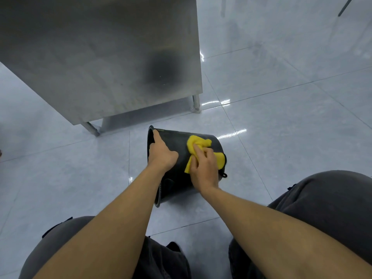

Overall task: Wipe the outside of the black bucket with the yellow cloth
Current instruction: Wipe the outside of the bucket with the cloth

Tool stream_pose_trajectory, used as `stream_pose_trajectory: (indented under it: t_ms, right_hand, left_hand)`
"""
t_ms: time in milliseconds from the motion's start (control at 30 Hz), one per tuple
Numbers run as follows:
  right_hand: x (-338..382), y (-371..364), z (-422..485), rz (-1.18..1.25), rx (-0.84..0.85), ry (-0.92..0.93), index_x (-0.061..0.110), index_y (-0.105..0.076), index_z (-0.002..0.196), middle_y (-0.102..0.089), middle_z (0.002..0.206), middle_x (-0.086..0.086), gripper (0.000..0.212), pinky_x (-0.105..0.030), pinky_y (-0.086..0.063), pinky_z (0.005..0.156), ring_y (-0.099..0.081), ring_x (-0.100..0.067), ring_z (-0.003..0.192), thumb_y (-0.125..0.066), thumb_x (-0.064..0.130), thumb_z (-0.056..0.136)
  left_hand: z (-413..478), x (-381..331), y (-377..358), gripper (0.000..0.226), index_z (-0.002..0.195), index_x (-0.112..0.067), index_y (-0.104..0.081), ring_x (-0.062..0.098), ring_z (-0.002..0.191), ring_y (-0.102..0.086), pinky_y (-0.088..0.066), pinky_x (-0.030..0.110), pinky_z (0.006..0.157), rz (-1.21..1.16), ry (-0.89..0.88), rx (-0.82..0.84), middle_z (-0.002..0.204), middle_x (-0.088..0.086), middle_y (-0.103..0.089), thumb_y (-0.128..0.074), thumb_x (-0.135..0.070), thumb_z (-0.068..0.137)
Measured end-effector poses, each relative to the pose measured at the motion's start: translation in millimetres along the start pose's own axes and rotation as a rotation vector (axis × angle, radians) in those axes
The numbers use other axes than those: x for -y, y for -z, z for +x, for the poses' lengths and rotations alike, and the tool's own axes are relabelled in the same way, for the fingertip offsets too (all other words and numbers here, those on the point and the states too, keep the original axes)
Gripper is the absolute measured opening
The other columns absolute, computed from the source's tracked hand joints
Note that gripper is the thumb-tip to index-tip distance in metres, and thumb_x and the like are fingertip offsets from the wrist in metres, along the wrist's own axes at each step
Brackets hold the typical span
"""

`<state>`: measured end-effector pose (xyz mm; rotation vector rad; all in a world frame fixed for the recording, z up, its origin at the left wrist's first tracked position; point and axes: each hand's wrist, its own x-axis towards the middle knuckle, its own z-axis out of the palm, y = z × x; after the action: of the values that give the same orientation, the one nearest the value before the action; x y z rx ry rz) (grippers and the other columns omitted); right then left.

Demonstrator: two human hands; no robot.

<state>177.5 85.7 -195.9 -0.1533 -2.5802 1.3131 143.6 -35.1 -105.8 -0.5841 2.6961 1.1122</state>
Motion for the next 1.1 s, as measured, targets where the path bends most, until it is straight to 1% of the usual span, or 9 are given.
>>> stream_pose_trajectory:
  t_ms: [100,233,333,533,733,833,933,1033,1100]
  right_hand:
    - [15,0,1,0.035,0.088,0.271,0.023,-0.055,0.138,-0.055,0.126,-0.005,0.041,-0.031,-0.047,0.091,-0.051,-0.022,0.11,-0.051,0.017,0.097]
    - [23,3,6,-0.016,0.056,0.298,0.028,-0.052,0.139,-0.055,0.13,0.002,0.039,-0.031,-0.051,0.077,-0.049,-0.018,0.112,-0.049,0.024,0.1]
    - [17,2,9,-0.073,0.029,0.143,0.032,-0.05,0.14,-0.056,0.128,0.003,0.04,-0.037,-0.05,0.075,-0.045,-0.021,0.112,-0.045,0.028,0.1]
    - [-13,18,24,-0.146,0.05,-0.31,0.03,-0.045,0.144,-0.049,0.139,-0.009,0.043,-0.042,-0.037,0.099,-0.044,-0.035,0.119,-0.037,0.024,0.102]
    - [-16,23,22,-0.078,0.038,-0.61,0.028,-0.034,0.145,-0.034,0.143,-0.01,0.052,-0.046,-0.039,0.101,-0.043,-0.037,0.12,-0.039,0.009,0.098]
    - [-15,27,21,0.079,0.056,-0.826,0.025,-0.031,0.142,-0.031,0.14,-0.011,0.058,-0.051,-0.042,0.099,-0.047,-0.041,0.118,-0.051,0.006,0.091]
    - [-13,33,19,0.206,0.1,-0.987,0.017,-0.03,0.14,-0.034,0.139,-0.015,0.061,-0.055,-0.043,0.1,-0.049,-0.044,0.118,-0.061,0.013,0.088]
    - [-15,34,14,0.298,0.056,-1.05,0.012,-0.033,0.139,-0.044,0.137,-0.017,0.044,-0.053,-0.044,0.099,-0.05,-0.041,0.117,-0.047,0.021,0.098]
    - [-13,33,15,0.4,-0.04,-1.016,0.016,-0.043,0.128,-0.056,0.124,-0.013,0.038,-0.052,-0.045,0.098,-0.054,-0.037,0.105,-0.037,0.041,0.1]
  left_hand:
    - [0,-3,0,0.108,0.162,-0.023,0.01,0.031,0.114,-0.059,-0.052,0.036,0.077,-0.014,0.001,0.003,0.14,0.016,-0.051,-0.067,-0.014,0.088]
    - [2,-8,2,0.105,0.163,-0.021,0.007,0.033,0.129,-0.053,-0.051,0.041,0.098,0.012,-0.035,0.015,0.15,0.016,-0.046,-0.066,-0.023,0.088]
    - [0,-9,1,0.11,0.163,-0.021,0.005,0.035,0.139,-0.045,-0.046,0.047,0.109,0.017,-0.051,0.027,0.16,0.015,-0.035,-0.071,-0.025,0.083]
    - [-4,-6,1,0.109,0.162,-0.022,0.005,0.038,0.133,-0.052,-0.052,0.051,0.103,-0.015,-0.018,0.005,0.162,0.013,-0.033,-0.07,-0.02,0.083]
    - [-1,-9,-2,0.087,0.159,-0.014,-0.017,0.035,0.126,-0.057,-0.055,0.049,0.1,-0.082,-0.077,-0.047,0.146,0.015,-0.05,-0.065,-0.004,0.088]
    - [-4,-10,-2,0.082,0.16,-0.016,-0.02,0.032,0.133,-0.053,-0.05,0.049,0.108,-0.091,-0.145,-0.062,0.149,0.009,-0.05,-0.063,0.0,0.091]
    - [-8,-11,-5,0.077,0.159,-0.019,-0.025,0.029,0.141,-0.047,-0.042,0.048,0.115,-0.054,-0.25,-0.082,0.155,0.006,-0.046,-0.063,-0.002,0.094]
    - [-13,-11,-7,0.075,0.158,-0.02,-0.029,0.027,0.141,-0.047,-0.042,0.045,0.116,-0.009,-0.348,-0.081,0.153,0.006,-0.049,-0.063,-0.001,0.094]
    - [-17,-7,-11,0.073,0.156,-0.021,-0.03,0.028,0.14,-0.048,-0.042,0.043,0.115,0.056,-0.419,-0.061,0.151,0.006,-0.05,-0.063,0.0,0.094]
